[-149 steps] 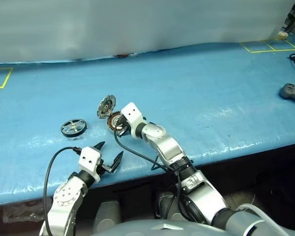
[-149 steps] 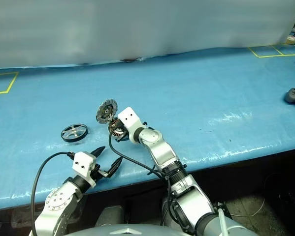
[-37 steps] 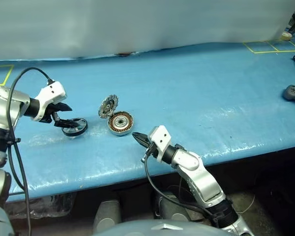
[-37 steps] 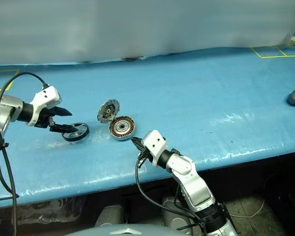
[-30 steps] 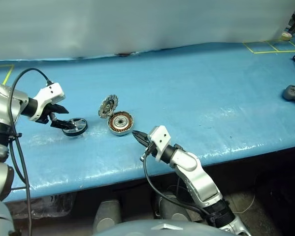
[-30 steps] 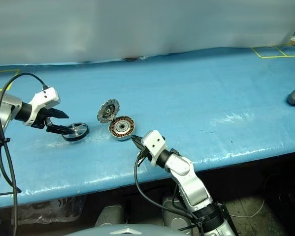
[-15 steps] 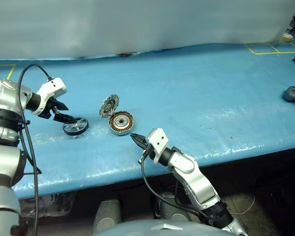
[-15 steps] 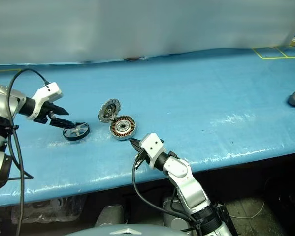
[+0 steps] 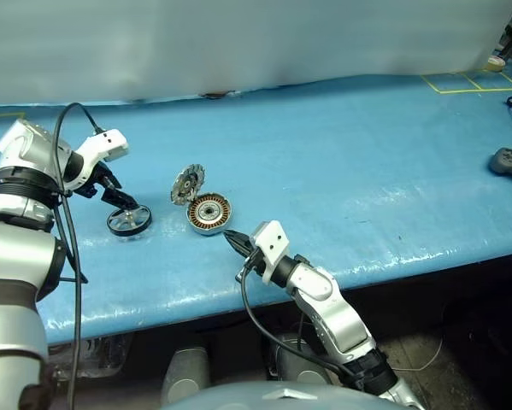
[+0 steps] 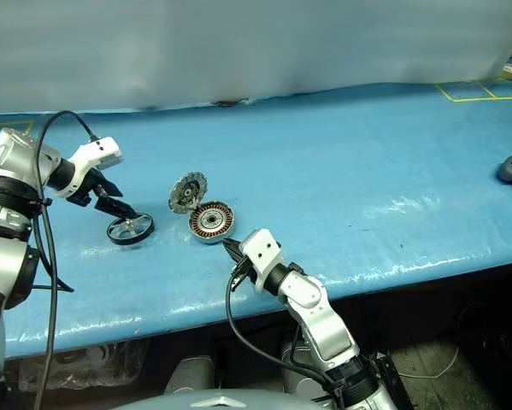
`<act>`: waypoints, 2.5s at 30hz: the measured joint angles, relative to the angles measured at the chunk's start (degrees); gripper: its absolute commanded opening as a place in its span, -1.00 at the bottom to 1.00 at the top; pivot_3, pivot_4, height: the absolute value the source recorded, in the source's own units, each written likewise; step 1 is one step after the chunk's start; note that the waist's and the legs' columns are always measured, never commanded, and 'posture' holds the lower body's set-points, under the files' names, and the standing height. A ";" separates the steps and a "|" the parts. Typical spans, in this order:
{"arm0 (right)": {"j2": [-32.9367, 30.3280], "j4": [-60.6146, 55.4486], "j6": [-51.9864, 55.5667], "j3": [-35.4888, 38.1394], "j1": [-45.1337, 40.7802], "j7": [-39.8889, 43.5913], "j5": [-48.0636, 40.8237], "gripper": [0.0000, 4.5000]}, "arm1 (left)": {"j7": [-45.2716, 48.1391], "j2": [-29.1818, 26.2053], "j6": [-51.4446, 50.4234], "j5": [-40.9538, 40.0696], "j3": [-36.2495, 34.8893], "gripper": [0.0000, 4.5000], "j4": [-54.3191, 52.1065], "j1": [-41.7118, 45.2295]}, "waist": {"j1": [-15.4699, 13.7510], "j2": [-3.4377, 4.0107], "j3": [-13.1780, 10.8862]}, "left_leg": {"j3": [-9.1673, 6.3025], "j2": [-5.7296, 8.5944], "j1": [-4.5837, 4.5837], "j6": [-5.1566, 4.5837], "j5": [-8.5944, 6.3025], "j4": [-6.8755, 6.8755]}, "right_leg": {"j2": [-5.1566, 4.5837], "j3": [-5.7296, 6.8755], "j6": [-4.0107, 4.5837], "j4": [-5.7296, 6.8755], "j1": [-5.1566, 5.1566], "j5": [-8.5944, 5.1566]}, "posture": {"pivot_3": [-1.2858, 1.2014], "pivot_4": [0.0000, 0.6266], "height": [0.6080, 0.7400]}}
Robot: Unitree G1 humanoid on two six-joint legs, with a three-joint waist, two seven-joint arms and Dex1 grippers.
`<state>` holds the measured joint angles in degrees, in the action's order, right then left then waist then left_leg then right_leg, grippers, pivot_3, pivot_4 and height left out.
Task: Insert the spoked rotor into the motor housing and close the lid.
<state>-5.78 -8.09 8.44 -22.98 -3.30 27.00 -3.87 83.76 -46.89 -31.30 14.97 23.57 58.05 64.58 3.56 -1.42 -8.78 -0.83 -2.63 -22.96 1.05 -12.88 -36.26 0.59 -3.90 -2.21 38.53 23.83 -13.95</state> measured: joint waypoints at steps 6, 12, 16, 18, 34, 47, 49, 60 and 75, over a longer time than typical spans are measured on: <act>-0.26 0.00 2.11 0.06 -0.94 1.53 -1.24 -0.99 | 0.10 -0.13 -4.62 2.99 1.64 1.00 -0.06 0.83 | 0.02 -0.01 0.00 | -0.03 0.01 0.00 0.00 0.00 -0.20 | 0.00 0.01 0.01 0.19 0.00 -0.01 | 0.03 -0.52 1.00; -0.42 0.63 3.30 0.14 -2.62 2.76 -1.95 -0.99 | 0.66 -0.08 -8.69 5.19 2.85 1.00 -0.66 1.56 | 0.00 -0.02 -0.01 | -0.11 0.00 -0.02 0.00 0.00 -0.51 | 0.02 0.05 0.01 0.37 -0.04 -0.01 | 0.03 -0.52 1.00; -0.59 0.81 4.01 0.21 -2.88 3.34 -2.18 -0.99 | 0.84 0.75 -11.50 5.89 3.48 1.00 -1.69 2.60 | -0.14 -0.02 -0.02 | -0.13 0.01 -0.04 0.00 0.00 -0.67 | 0.00 0.06 -0.03 0.38 -0.09 0.01 | 0.03 -0.52 1.00; -0.65 0.81 4.40 0.29 -3.09 3.60 -2.20 -0.99 | 0.83 1.65 -12.32 6.12 3.59 1.00 -1.98 2.67 | -0.10 -0.02 -0.01 | -0.12 0.01 -0.05 0.00 0.00 -0.72 | 0.00 0.05 -0.09 0.39 -0.11 0.04 | 0.03 -0.52 1.00; -1.04 0.80 5.84 1.09 -2.42 3.81 -2.21 -0.99 | 2.36 4.67 -14.82 8.67 8.61 1.00 -2.00 2.65 | 0.03 -0.03 -0.02 | -0.15 0.01 -0.11 -0.01 -0.01 -0.75 | 0.01 0.05 -0.11 0.41 -0.06 0.06 | 0.03 -0.52 1.00; -0.97 0.82 5.87 1.11 -2.69 3.84 -2.19 -0.99 | 2.07 4.54 -18.23 9.12 8.67 1.00 -4.29 -0.48 | -0.02 -0.03 -0.02 | -0.16 0.02 -0.12 -0.01 -0.01 -0.75 | 0.00 0.06 -0.11 0.41 -0.06 0.06 | 0.03 -0.52 1.00; -1.01 0.82 5.87 1.12 -2.69 3.84 -2.19 -0.99 | 1.90 4.59 -18.66 9.09 8.67 1.00 -4.81 -1.03 | -0.03 -0.03 -0.02 | -0.16 0.02 -0.12 -0.01 -0.01 -0.76 | 0.00 0.06 -0.11 0.41 -0.06 0.06 | 0.03 -0.52 1.00; -1.05 0.98 5.87 1.11 -2.71 3.86 -2.09 -0.99 | 1.20 6.04 -19.78 8.56 8.65 1.00 -6.80 -1.50 | -0.06 -0.03 -0.02 | -0.17 0.02 -0.12 -0.01 -0.01 -0.76 | 0.01 0.06 -0.12 0.41 -0.07 0.06 | 0.03 -0.52 1.00; -1.33 1.31 5.86 1.12 -2.71 3.84 -1.97 -1.00 | 0.23 6.28 -19.41 8.52 8.55 0.18 -6.81 -0.79 | -0.03 -0.03 -0.02 | -0.17 0.02 -0.12 -0.01 -0.01 -0.77 | 0.01 0.05 -0.12 0.41 -0.06 0.07 | 0.03 -0.52 1.00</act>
<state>-7.11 -6.78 14.31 -21.87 -6.01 30.84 -5.84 84.00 -40.61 -50.71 23.50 32.12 51.24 63.78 3.53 -1.44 -8.80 -0.99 -2.61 -23.08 1.04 -12.89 -37.02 0.60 -3.85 -2.34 38.94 23.76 -13.89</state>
